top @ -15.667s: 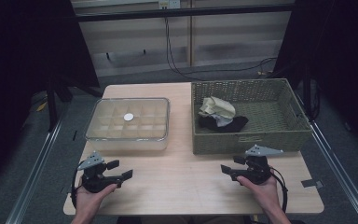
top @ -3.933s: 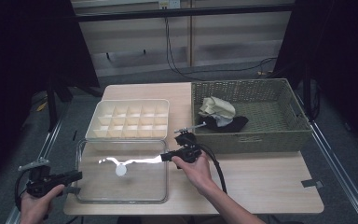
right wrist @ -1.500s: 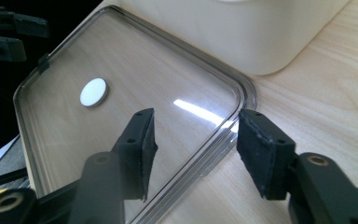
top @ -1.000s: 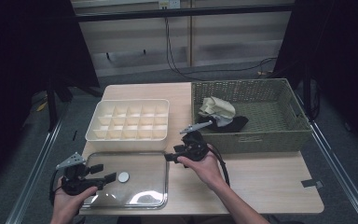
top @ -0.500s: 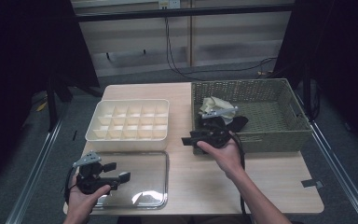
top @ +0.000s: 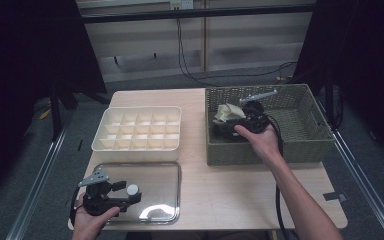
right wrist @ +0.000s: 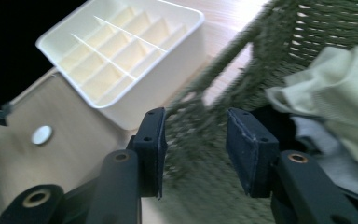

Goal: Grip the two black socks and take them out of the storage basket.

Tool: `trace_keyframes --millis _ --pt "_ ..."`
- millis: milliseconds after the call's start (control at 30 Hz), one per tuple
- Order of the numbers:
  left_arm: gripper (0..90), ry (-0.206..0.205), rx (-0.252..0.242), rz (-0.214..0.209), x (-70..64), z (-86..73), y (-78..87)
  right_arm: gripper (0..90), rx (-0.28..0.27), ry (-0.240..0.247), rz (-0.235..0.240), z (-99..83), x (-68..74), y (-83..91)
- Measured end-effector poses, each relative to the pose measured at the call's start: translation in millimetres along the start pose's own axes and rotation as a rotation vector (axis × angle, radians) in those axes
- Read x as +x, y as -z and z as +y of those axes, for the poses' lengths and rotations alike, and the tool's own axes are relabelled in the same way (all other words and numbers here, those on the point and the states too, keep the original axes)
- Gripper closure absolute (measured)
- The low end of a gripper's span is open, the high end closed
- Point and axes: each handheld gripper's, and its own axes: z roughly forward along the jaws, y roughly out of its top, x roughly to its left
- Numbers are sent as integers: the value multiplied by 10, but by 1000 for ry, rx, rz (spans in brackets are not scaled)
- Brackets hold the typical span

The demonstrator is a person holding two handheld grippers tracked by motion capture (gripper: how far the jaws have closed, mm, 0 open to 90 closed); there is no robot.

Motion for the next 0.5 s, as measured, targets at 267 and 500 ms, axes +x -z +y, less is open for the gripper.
trace_keyframes --millis 267,500 --pt "148 2 1 8 53 -6 -1 575 80 2 -65 231 -342 -176" --pt "149 24 -1 17 123 -19 9 573 140 -33 -83 318 -635 -454"
